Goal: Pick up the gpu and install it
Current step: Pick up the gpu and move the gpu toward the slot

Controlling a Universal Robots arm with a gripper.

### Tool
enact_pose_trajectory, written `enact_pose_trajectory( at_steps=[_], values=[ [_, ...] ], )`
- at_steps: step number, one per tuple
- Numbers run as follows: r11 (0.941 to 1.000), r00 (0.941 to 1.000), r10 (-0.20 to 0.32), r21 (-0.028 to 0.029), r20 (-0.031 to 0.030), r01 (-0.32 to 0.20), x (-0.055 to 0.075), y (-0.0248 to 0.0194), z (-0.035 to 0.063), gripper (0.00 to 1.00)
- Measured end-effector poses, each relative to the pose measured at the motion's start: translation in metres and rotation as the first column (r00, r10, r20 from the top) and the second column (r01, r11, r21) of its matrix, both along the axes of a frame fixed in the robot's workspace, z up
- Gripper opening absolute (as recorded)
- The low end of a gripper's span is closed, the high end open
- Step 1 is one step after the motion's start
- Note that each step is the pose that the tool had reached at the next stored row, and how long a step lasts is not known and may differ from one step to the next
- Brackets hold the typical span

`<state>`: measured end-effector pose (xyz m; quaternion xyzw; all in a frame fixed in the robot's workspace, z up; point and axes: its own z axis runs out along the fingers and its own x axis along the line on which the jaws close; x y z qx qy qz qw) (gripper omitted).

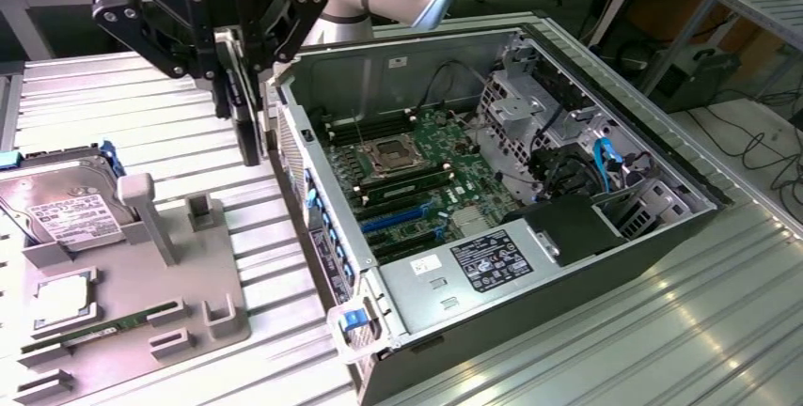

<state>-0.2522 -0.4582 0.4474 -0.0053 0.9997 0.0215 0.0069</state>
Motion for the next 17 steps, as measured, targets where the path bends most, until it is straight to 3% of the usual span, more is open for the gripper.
enact_pose_trajectory(
  at_steps=[17],
  values=[
    [1.0000, 1.0000, 0.000, 0.0000, 0.0000, 0.000, 0.027, 0.0000, 0.0000, 0.28]
  ],
)
